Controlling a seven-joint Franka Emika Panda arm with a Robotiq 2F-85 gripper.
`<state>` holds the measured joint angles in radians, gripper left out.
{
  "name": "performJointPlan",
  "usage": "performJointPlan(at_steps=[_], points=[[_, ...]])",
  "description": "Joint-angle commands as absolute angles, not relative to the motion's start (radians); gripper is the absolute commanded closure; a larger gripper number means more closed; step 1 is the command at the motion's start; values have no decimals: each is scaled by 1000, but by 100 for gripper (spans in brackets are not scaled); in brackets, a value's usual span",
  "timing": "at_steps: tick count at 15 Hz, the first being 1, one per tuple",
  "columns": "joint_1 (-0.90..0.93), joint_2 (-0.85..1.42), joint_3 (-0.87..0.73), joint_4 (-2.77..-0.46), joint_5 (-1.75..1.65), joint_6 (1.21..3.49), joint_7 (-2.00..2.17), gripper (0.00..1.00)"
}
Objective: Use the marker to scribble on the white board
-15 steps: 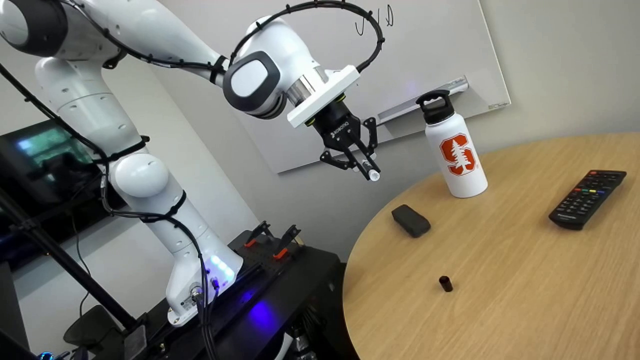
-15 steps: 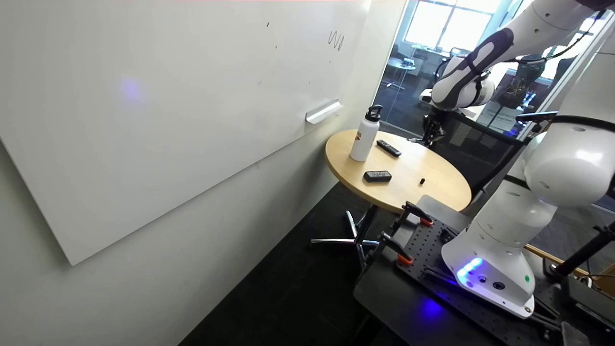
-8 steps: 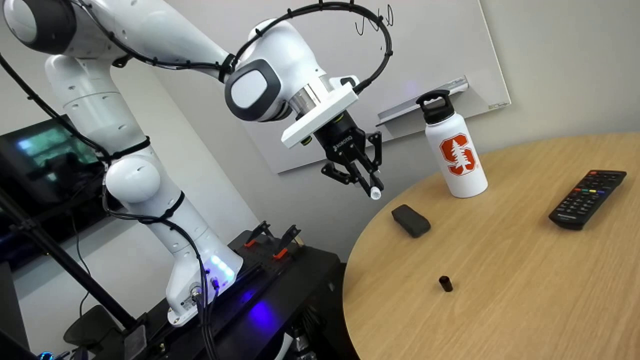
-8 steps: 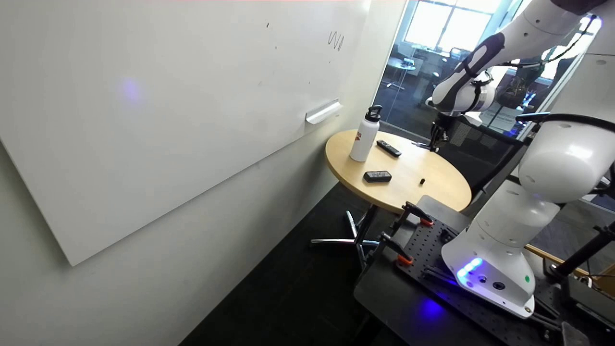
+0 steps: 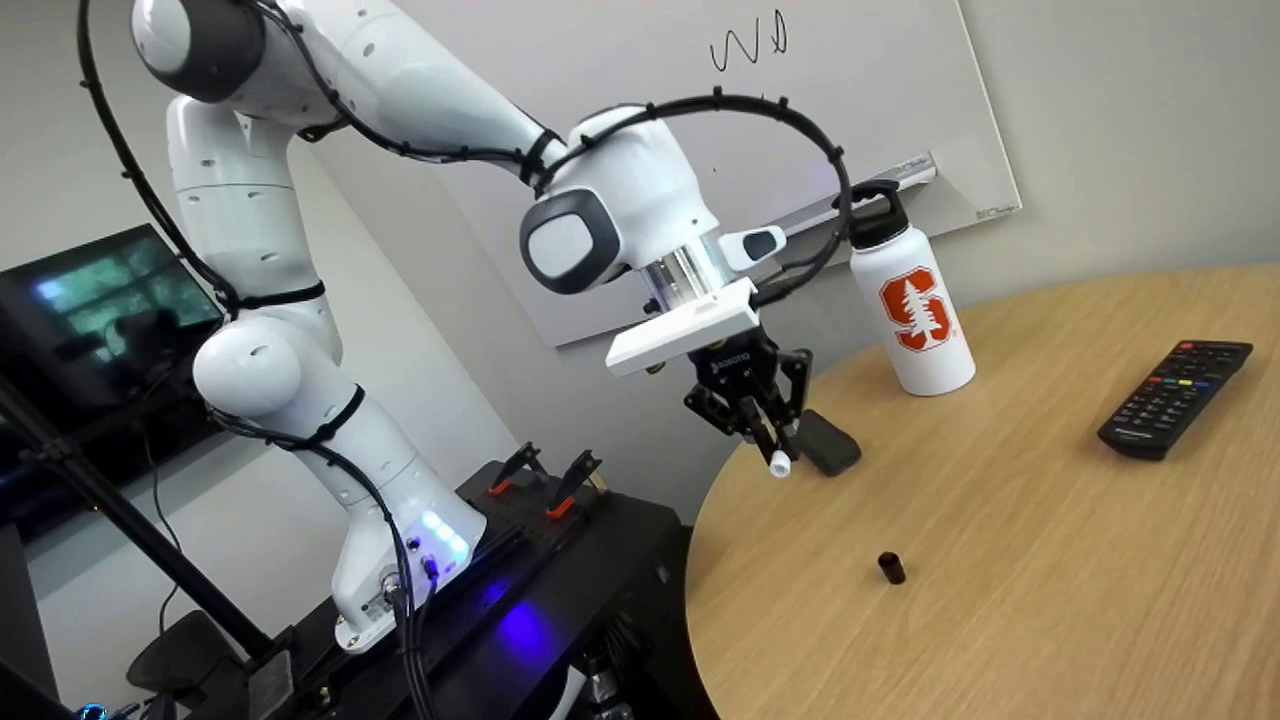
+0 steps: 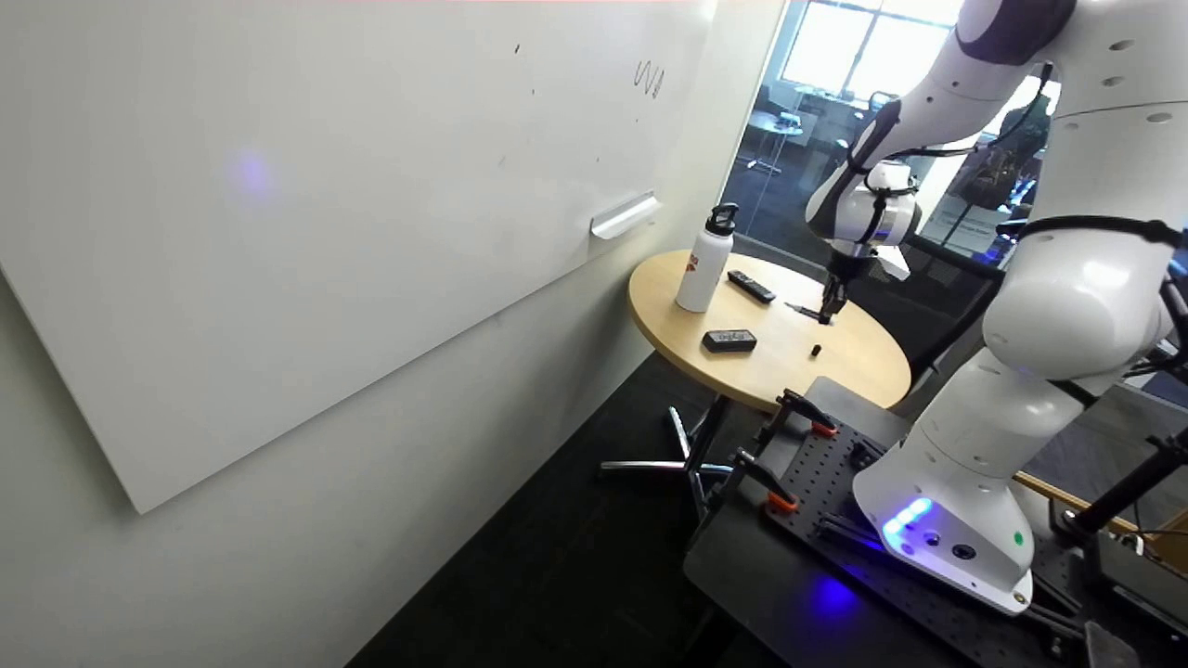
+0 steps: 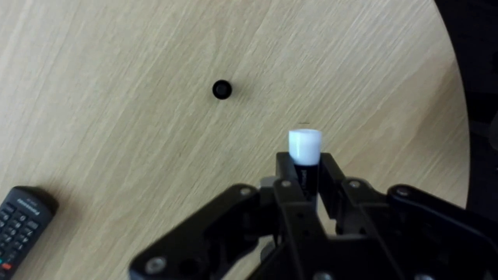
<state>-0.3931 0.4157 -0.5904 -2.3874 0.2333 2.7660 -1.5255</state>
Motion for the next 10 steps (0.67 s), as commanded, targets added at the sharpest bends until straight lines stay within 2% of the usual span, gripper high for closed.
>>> performJointPlan(at_steps=[1,5,10], points=[[-604,553,-398,-2277,229,2826,-1449,95],[-743,673,-307,-2170,176,2839,-1350,95],[-803,730,-279,-2105,59,2849,-1248,95]])
